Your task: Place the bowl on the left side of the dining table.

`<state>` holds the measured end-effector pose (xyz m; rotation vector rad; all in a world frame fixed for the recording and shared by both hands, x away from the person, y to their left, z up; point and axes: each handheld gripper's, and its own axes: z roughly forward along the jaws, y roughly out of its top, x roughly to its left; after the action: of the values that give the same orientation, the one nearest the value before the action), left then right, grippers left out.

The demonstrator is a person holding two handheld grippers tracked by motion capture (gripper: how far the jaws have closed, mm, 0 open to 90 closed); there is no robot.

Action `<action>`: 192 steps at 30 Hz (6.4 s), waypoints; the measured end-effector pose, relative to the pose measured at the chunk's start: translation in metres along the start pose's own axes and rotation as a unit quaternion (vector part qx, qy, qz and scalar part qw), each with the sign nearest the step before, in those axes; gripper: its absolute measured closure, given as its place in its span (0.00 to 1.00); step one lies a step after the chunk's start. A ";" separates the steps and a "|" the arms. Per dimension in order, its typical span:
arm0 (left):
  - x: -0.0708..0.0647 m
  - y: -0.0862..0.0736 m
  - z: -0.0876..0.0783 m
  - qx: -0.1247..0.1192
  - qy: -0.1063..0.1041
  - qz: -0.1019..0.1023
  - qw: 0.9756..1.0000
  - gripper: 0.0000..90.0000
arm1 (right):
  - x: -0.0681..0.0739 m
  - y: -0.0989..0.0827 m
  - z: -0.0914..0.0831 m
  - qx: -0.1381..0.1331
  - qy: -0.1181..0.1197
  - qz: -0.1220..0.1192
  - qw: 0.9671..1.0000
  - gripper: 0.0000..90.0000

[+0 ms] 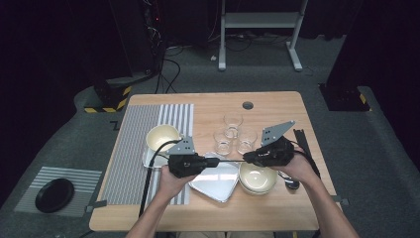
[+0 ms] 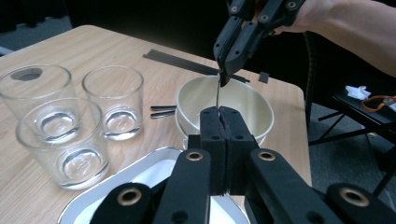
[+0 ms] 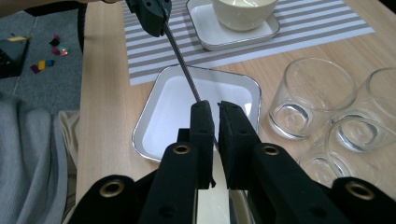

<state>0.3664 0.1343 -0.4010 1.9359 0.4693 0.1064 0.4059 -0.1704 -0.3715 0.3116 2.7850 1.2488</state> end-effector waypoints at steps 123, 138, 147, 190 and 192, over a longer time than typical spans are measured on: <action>0.008 -0.020 -0.071 -0.052 0.111 -0.073 0.990 0.99 | 0.017 -0.180 -0.033 -0.131 -0.236 0.250 0.930 0.50; 0.010 -0.027 -0.082 -0.058 0.125 -0.084 0.987 0.99 | 0.016 -0.200 -0.021 -0.105 -0.262 0.279 0.918 0.52; 0.012 -0.033 -0.087 -0.057 0.134 -0.094 0.985 0.99 | 0.012 -0.204 -0.013 -0.087 -0.298 0.295 0.904 0.52; 0.020 -0.042 -0.098 -0.050 0.164 -0.104 0.980 0.99 | 0.000 -0.197 0.007 0.002 -0.358 0.309 0.881 0.45; 0.021 -0.043 -0.098 -0.049 0.164 -0.103 0.980 0.99 | 0.000 -0.197 0.007 0.002 -0.357 0.314 0.880 0.45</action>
<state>0.3457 0.2409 -0.4025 1.7677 0.8642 0.3115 0.3768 -0.2928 -0.5226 1.4310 2.0763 0.9127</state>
